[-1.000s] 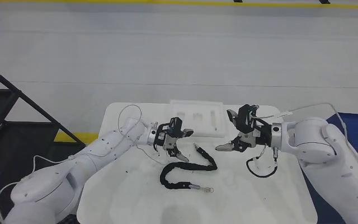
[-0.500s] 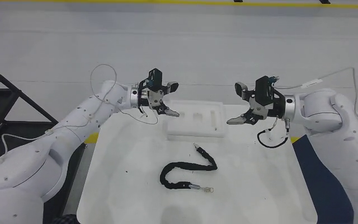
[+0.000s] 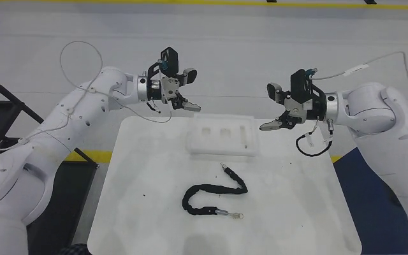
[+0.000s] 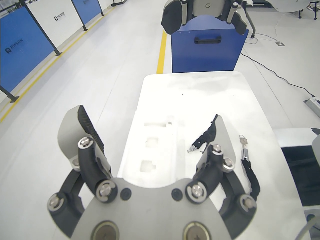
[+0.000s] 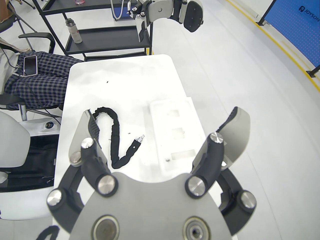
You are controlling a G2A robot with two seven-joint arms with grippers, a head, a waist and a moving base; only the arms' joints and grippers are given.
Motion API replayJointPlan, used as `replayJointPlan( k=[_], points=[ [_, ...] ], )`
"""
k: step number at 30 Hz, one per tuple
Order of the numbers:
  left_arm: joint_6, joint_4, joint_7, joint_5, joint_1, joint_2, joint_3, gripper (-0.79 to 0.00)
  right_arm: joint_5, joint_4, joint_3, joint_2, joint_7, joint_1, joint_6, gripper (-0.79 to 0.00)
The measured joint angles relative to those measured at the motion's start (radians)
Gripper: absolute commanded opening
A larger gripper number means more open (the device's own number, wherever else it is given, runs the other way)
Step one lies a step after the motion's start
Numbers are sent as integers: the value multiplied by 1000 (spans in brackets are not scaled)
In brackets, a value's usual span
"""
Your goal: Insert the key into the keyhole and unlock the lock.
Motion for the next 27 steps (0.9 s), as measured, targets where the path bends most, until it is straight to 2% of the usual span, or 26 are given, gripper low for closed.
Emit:
replayJointPlan(
  k=[2,27],
  points=[
    [0,-3,-27,-13,-1,2,0,0,1,0,-4,2,-3,0,0,0],
    [0,-1,-8,-5,-1,1,0,0,0,1,-3,2,-3,-1,0,0]
  ],
)
